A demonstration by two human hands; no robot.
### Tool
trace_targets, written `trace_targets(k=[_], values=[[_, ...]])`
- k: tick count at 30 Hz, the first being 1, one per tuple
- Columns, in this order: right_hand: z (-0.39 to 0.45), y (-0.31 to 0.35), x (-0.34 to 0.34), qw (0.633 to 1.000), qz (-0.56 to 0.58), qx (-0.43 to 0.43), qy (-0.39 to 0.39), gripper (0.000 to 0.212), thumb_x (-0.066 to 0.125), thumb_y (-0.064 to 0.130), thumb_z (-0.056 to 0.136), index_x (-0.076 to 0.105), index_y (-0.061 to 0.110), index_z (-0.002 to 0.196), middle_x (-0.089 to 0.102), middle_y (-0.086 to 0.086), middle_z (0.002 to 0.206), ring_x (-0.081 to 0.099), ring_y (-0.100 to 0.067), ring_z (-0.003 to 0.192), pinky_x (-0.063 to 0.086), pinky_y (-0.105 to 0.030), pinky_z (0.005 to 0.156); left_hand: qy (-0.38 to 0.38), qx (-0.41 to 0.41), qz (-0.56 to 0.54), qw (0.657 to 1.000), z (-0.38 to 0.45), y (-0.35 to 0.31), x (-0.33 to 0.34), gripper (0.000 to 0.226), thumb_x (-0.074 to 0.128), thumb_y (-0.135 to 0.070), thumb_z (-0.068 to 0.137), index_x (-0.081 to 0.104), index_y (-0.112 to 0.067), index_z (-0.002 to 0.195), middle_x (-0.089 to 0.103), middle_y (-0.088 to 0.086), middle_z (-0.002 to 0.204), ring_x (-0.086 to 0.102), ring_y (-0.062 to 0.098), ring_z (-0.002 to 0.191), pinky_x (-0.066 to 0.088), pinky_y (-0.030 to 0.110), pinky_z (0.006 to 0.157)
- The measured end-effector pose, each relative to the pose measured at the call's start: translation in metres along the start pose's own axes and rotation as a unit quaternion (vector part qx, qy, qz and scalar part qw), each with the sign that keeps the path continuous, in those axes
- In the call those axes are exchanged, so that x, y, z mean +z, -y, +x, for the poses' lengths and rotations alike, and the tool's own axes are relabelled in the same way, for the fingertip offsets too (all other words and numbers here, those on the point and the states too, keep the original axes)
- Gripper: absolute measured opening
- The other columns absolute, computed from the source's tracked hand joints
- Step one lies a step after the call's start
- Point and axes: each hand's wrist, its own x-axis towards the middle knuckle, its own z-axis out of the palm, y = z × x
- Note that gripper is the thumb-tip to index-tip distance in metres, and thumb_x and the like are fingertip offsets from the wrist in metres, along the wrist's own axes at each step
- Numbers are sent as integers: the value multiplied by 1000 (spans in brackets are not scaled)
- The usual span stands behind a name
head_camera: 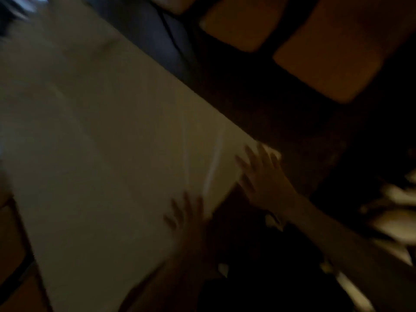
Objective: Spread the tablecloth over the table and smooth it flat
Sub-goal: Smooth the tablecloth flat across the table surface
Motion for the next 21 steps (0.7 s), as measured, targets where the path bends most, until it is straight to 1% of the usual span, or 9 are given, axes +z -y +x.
trace_targets(k=[3, 5, 8, 9, 11, 14, 16, 19, 21], values=[[53, 50, 8, 999, -21, -49, 8, 65, 31, 52, 95, 30, 25, 153, 34, -16, 159, 20, -45, 148, 26, -66, 111, -42, 0, -3, 999, 9, 29, -17, 69, 19, -64, 98, 10, -31, 158, 20, 10, 162, 28, 39, 140, 39, 77, 84], [88, 87, 18, 996, -32, -78, 30, 65, 37, 55, 93, 36, 26, 152, 35, -15, 158, 20, -43, 148, 22, -63, 111, -98, -88, -57, 990, 27, 82, -31, 69, 19, -66, 96, 20, -33, 156, 27, 6, 160, 29, 34, 139, 40, 76, 85], [136, 139, 38, 990, -63, -119, 49, 66, 38, 60, 92, 40, 29, 150, 34, -13, 159, 20, -42, 148, 17, -64, 108, -105, -238, -111, 959, 36, 185, -37, 75, 14, -71, 93, 32, -29, 153, 31, 8, 160, 21, 38, 145, 32, 78, 96], [152, 155, 43, 988, -77, -126, 53, 67, 38, 63, 91, 40, 31, 150, 33, -12, 160, 19, -43, 148, 16, -65, 107, -104, -276, -125, 947, 33, 216, -41, 78, 14, -72, 90, 27, -31, 155, 24, 7, 163, 16, 39, 148, 25, 76, 102], [180, 181, 58, 985, -103, -128, 55, 70, 38, 68, 88, 38, 34, 150, 30, -13, 161, 19, -45, 147, 13, -68, 107, -89, -334, -141, 928, 25, 262, -42, 78, 14, -74, 89, 6, -37, 156, 2, 2, 167, -3, 35, 152, 13, 70, 112], [209, 203, 81, 988, -113, -82, 62, 74, 37, 75, 84, 39, 39, 149, 33, -15, 159, 22, -48, 145, 11, -68, 106, -63, -363, -171, 914, 14, 298, -19, 76, 23, -73, 92, -16, -45, 150, -16, -3, 166, -14, 32, 151, 9, 67, 114], [210, 207, 92, 989, -117, -49, 76, 77, 32, 80, 82, 32, 44, 150, 28, -13, 162, 20, -46, 146, 13, -69, 106, -47, -361, -186, 913, 5, 303, -3, 76, 20, -77, 89, -25, -50, 144, -24, -4, 163, -16, 33, 151, 10, 68, 113], [195, 203, 102, 987, -138, -32, 77, 79, 25, 83, 82, 9, 51, 153, 3, -4, 167, 5, -40, 152, 5, -68, 110, -52, -350, -200, 914, -2, 304, 13, 77, 4, -84, 77, -31, -55, 139, -36, -9, 155, -21, 31, 150, 8, 69, 112], [181, 203, 102, 985, -149, -28, 80, 80, 30, 81, 82, 18, 48, 154, 12, -6, 166, 14, -41, 150, 11, -68, 109, -64, -352, -200, 912, -12, 302, 18, 79, 1, -86, 73, -28, -57, 140, -35, -11, 155, -21, 30, 150, 8, 70, 110]])
